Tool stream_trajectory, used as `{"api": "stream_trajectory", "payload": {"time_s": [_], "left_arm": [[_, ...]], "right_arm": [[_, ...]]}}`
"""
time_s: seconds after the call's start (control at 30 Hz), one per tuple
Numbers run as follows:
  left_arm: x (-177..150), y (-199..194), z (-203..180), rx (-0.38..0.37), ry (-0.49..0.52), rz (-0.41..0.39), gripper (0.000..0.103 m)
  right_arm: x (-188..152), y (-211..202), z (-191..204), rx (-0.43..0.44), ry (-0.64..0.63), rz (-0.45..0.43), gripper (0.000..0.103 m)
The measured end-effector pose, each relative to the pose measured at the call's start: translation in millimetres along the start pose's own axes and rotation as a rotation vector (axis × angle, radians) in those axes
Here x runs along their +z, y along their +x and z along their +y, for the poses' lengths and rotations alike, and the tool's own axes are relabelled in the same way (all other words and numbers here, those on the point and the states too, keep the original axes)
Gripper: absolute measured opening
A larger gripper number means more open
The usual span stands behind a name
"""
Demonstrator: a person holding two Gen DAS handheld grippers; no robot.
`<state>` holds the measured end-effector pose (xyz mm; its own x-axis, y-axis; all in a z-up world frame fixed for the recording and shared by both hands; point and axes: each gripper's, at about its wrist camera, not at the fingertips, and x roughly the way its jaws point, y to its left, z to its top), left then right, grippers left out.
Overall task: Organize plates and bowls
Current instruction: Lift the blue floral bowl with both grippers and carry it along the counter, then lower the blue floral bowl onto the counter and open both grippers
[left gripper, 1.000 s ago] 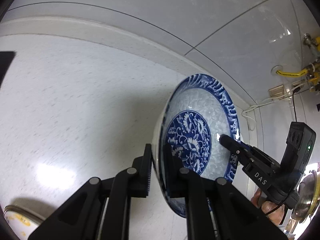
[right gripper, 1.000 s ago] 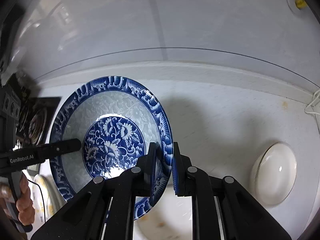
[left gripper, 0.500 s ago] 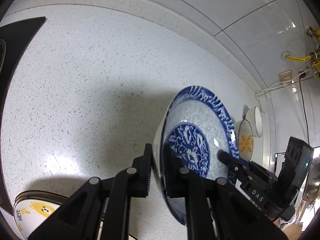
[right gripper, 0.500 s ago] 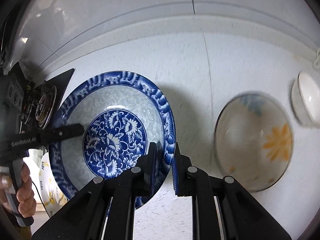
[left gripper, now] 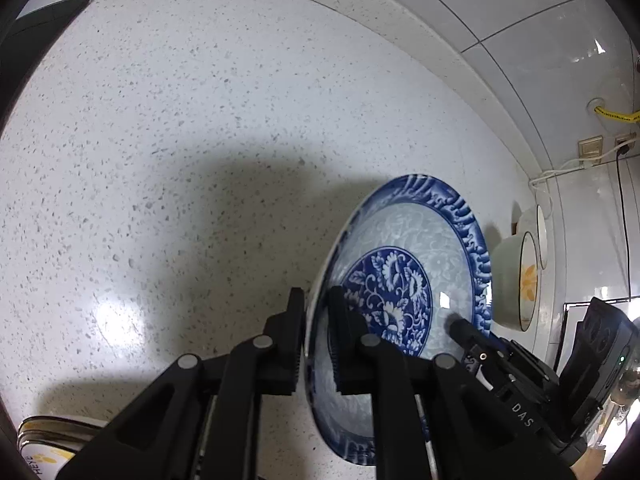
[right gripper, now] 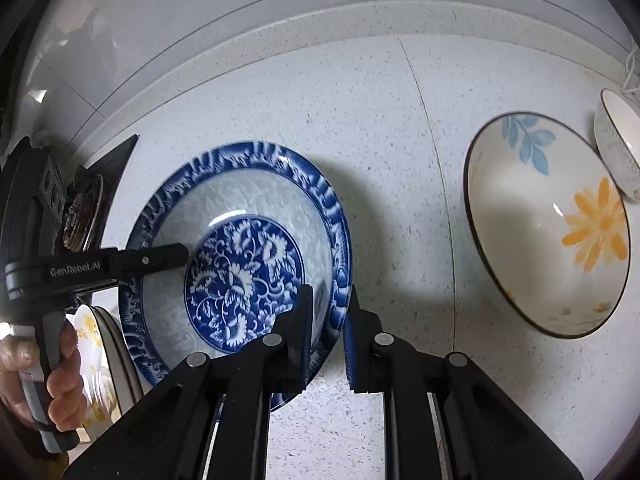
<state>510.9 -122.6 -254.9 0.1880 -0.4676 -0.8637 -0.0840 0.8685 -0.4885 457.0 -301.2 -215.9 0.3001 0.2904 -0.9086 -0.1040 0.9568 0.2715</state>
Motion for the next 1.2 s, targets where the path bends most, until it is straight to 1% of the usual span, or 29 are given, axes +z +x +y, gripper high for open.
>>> {"api": "stream_trajectory", "payload": {"time_s": [0.23,0.4,0.57,0.7,0.8,0.83,0.9,0.97,1.1,1.17,1.2], "left_arm": [[4,8,0,-0.004,-0.005,-0.005,0.012],[9,17,-11,-0.008,-0.019,-0.012,0.012],[8,20,-12,-0.016,-0.024,-0.029,0.012],[5,8,-14,0.018,-0.015,-0.107,0.014],[4,1,-14,0.019,-0.018,-0.126,0.015],[2,-2,-15,0.028,-0.015,-0.141,0.019],[-1,-13,-17,0.056,0.000,-0.185,0.022],[-5,-28,-19,0.070,0.005,-0.237,0.022],[-13,-62,-28,0.032,-0.004,-0.321,0.022],[-19,-85,-38,0.004,0.009,-0.388,0.022],[-23,-96,-41,-0.016,0.009,-0.416,0.023]], "right_arm": [[4,0,-4,-0.002,0.019,-0.013,0.010],[10,1,-9,-0.010,0.034,-0.022,0.010],[10,-1,-11,-0.005,0.031,-0.038,0.010],[8,-9,-13,-0.002,0.029,-0.079,0.010],[6,-17,-13,-0.002,0.014,-0.100,0.011],[5,-21,-13,0.000,0.010,-0.107,0.012],[3,-33,-15,0.010,0.005,-0.138,0.016],[1,-47,-19,0.020,0.005,-0.172,0.021],[-4,-86,-36,0.024,0.011,-0.255,0.026],[-7,-104,-46,0.019,0.021,-0.291,0.035],[-9,-114,-52,0.012,0.028,-0.309,0.037]]}}
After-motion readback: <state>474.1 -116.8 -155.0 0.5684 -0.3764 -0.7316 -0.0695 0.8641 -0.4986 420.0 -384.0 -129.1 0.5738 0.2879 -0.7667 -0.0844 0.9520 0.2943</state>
